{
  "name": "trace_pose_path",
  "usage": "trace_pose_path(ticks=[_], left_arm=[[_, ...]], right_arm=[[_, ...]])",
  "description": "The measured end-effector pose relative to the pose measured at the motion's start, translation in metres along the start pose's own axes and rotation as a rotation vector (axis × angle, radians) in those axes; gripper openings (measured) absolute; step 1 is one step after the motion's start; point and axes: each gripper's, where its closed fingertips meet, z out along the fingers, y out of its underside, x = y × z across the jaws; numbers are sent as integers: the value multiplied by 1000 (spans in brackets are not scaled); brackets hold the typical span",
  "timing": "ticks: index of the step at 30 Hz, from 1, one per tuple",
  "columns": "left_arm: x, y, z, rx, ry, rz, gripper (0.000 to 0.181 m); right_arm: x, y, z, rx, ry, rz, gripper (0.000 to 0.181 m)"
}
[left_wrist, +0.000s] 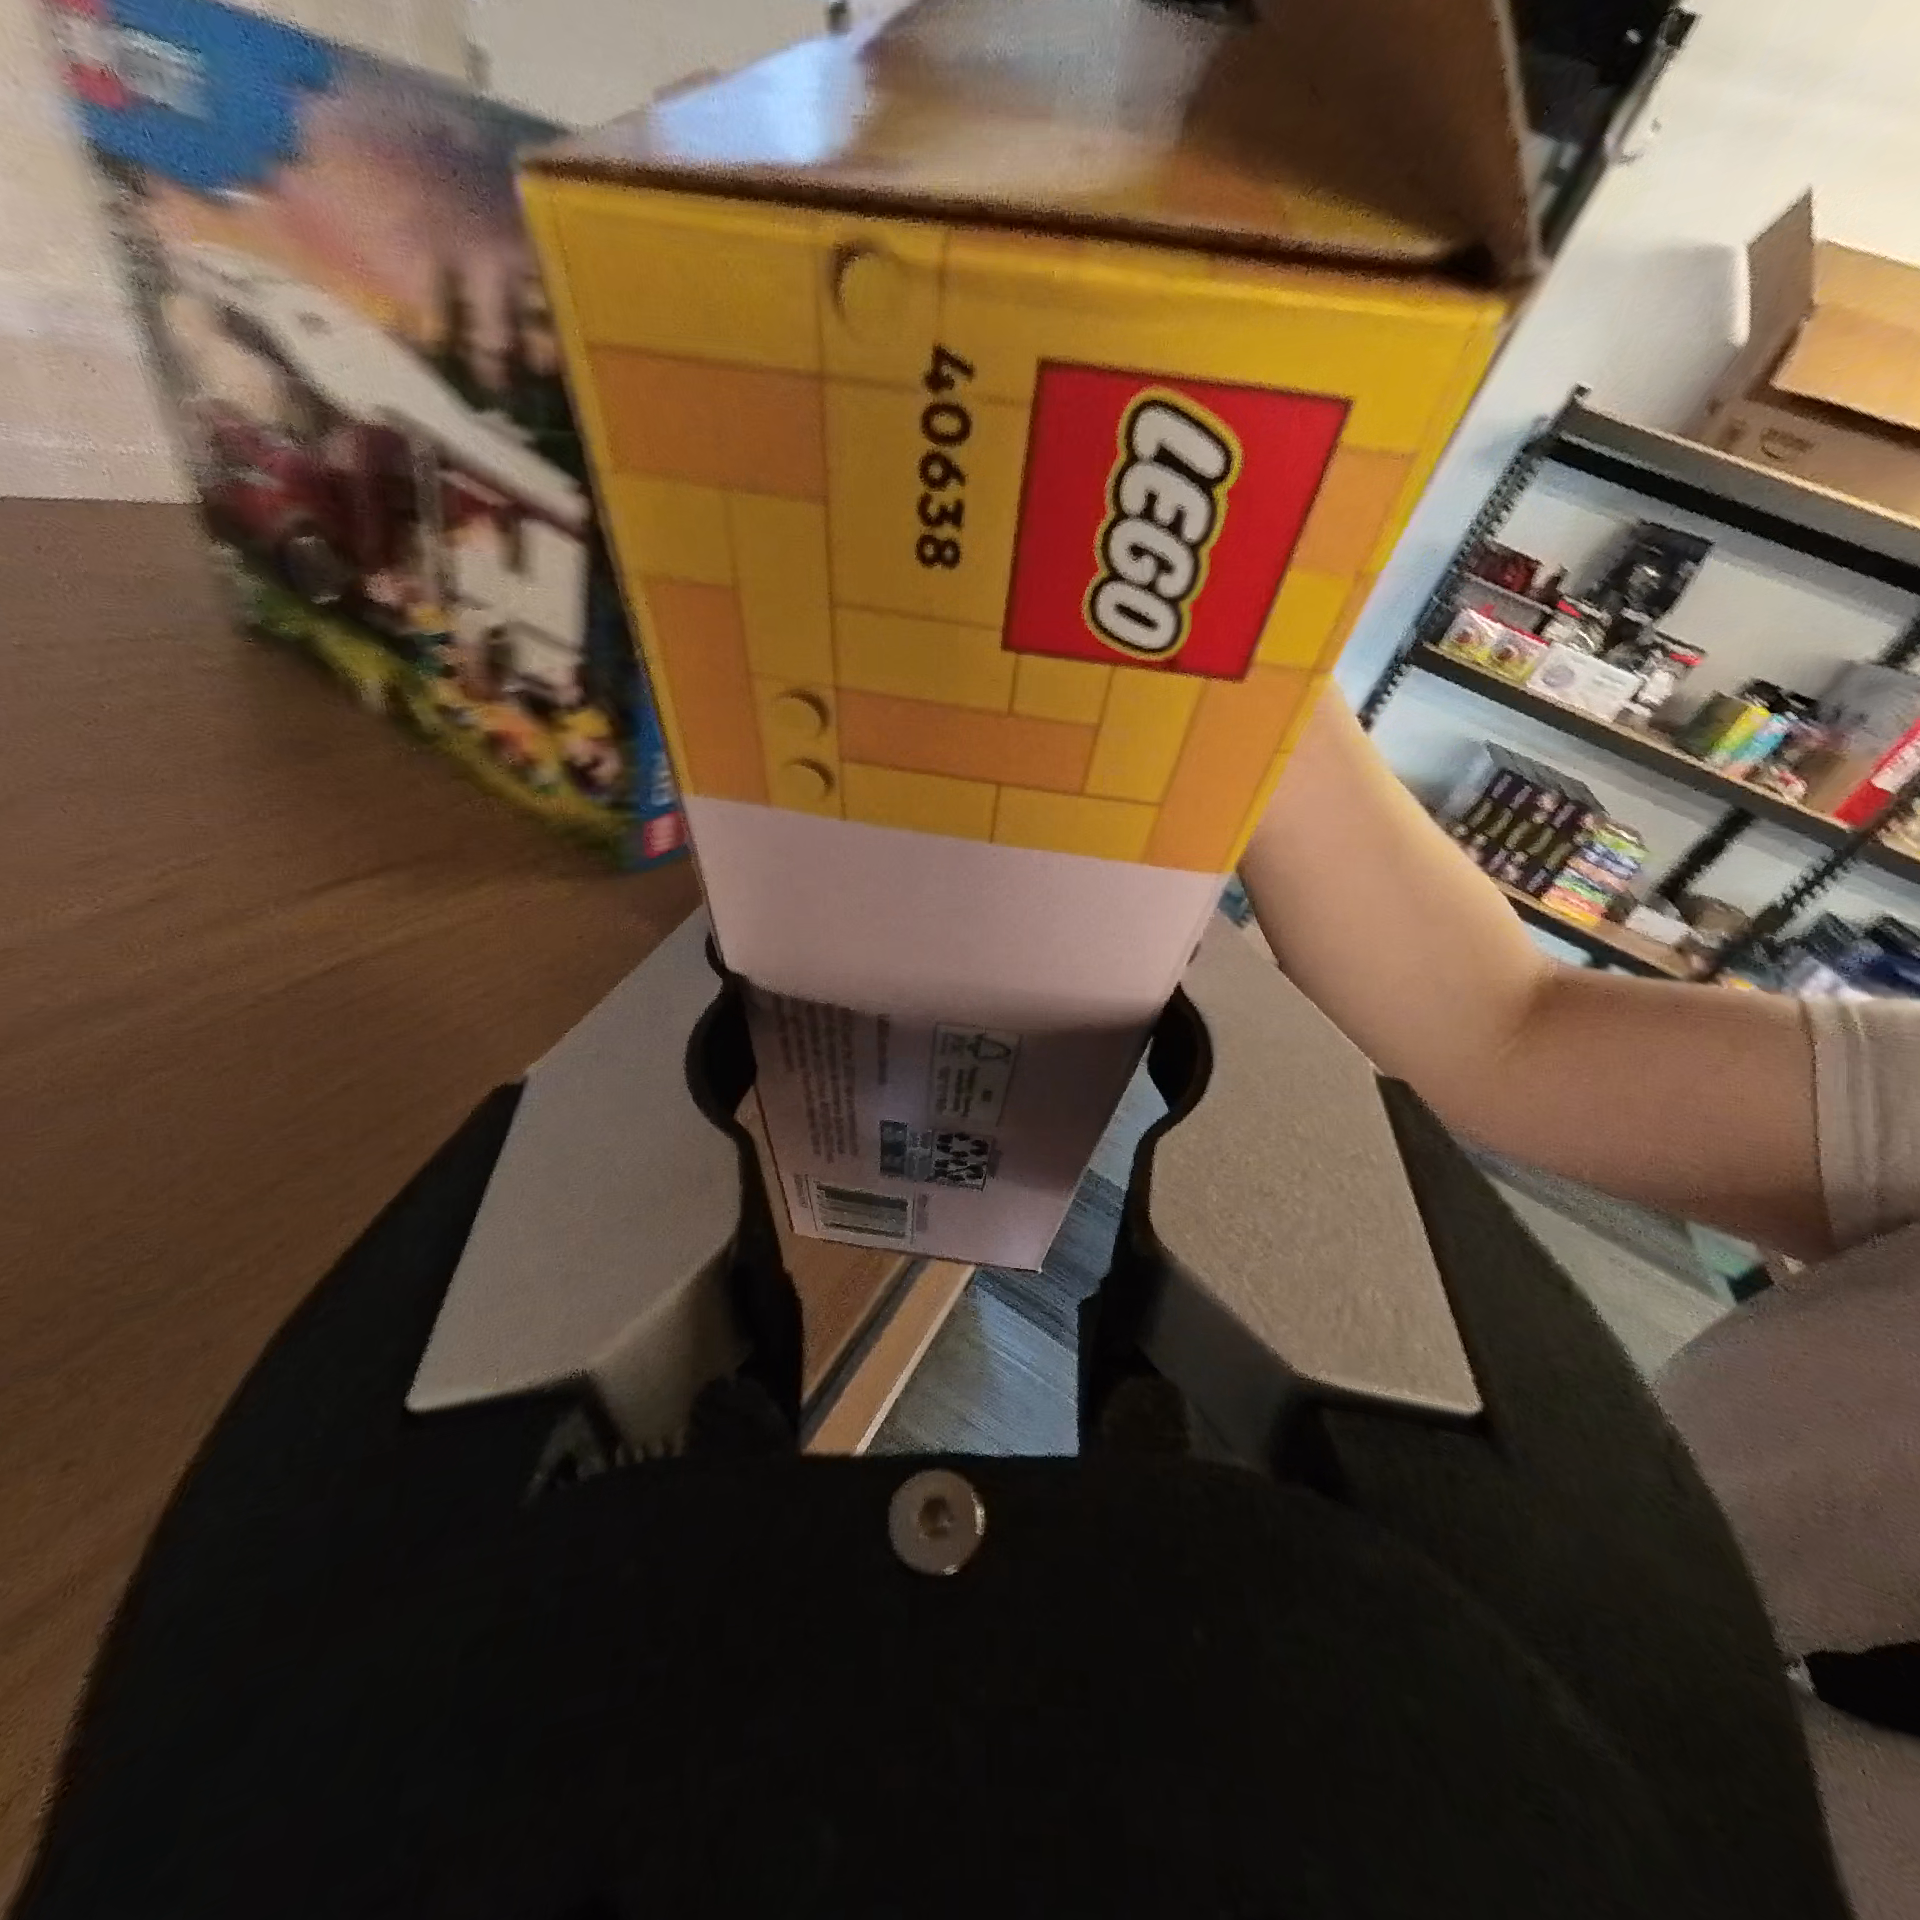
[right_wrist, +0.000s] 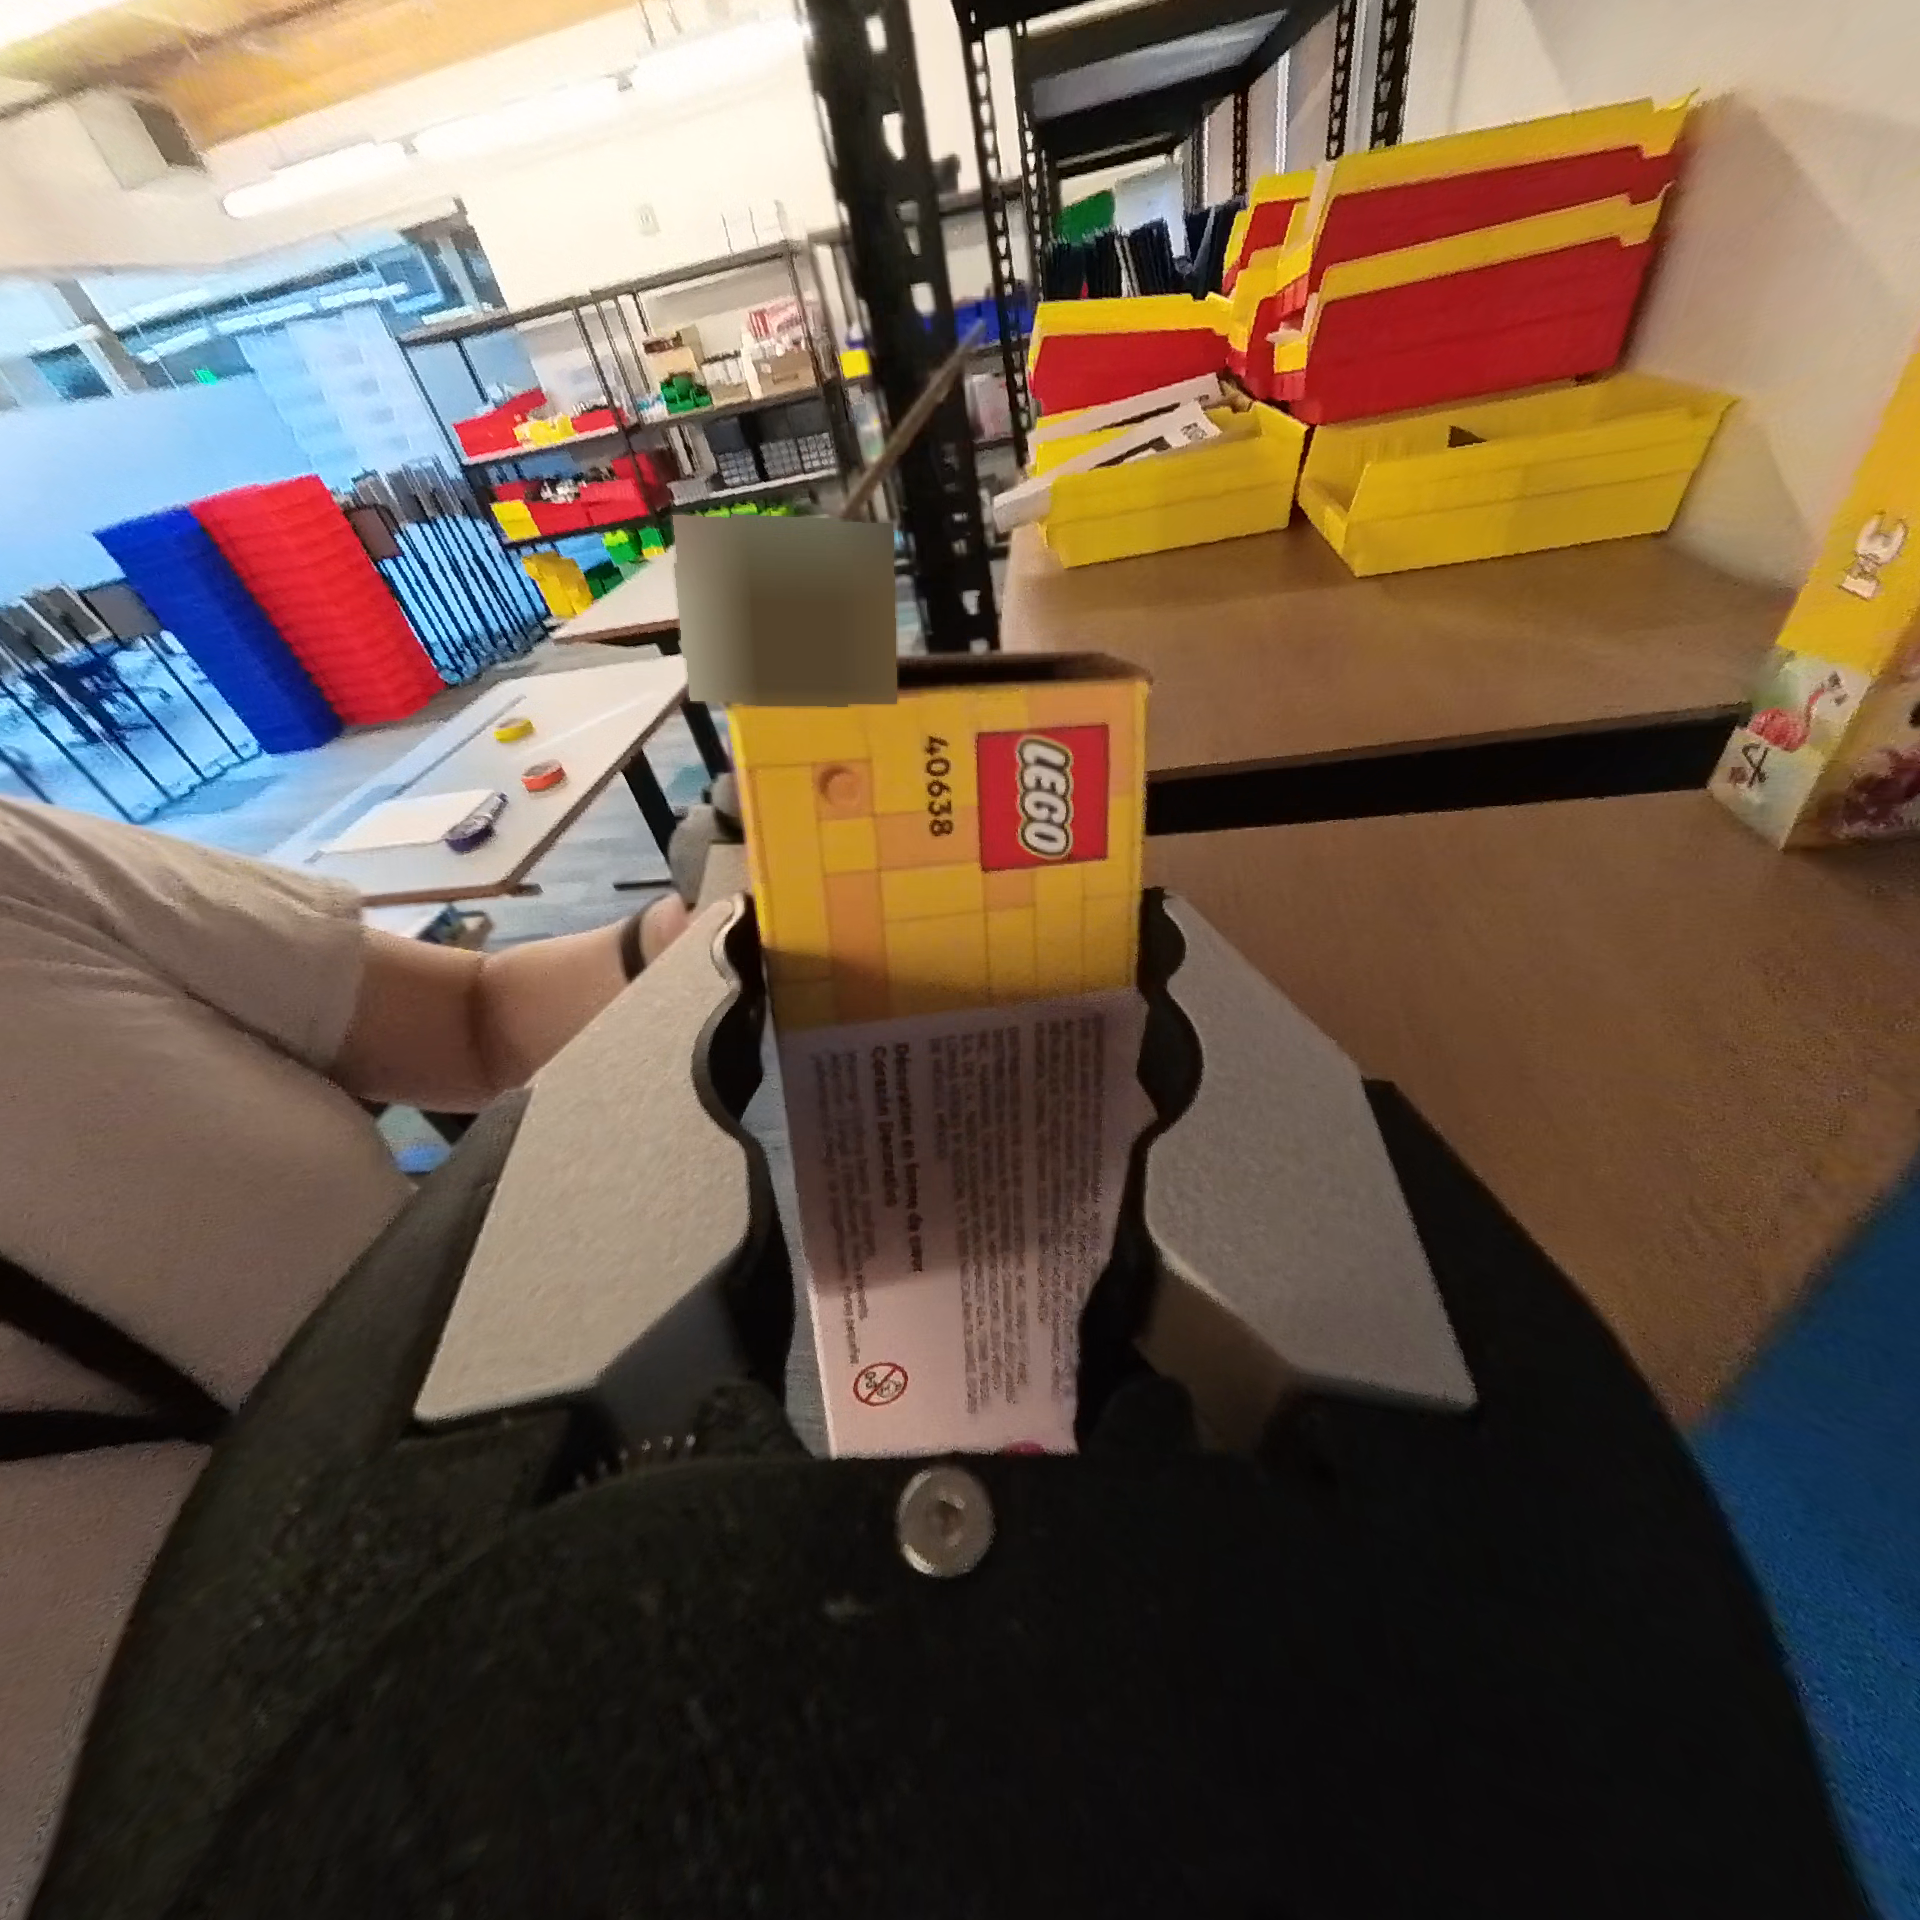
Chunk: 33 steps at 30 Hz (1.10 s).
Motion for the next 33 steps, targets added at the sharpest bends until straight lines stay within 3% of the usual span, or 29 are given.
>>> trace_pose_path(ticks=[5,9,14,17,20,25,27,30,33], left_arm=[[-64,0,-64,9,-144,2,75],[-102,0,-89,-20,-253,66,75],[-127,-3,-91,-27,-342,208,75],[-128,-4,-83,-40,-314,220,75],[-128,-6,-76,-3,-288,217,75],[-124,-6,-73,11,-303,256,75],[-117,-5,-72,-3,-307,324,75],[-115,-5,-72,-2,-327,351,75],[-115,-5,-72,6,-342,346,75]], right_arm=[[44,4,72,-79,22,-52,71],[71,11,96,-107,57,-90,71],[93,21,92,-131,140,-69,78],[98,25,78,-201,218,-132,86],[98,10,64,-241,314,-253,93],[63,-24,65,-385,277,-507,94],[59,-25,69,-565,268,-601,73],[52,-26,81,-749,175,-700,71],[42,-17,83,-921,51,-607,45]])
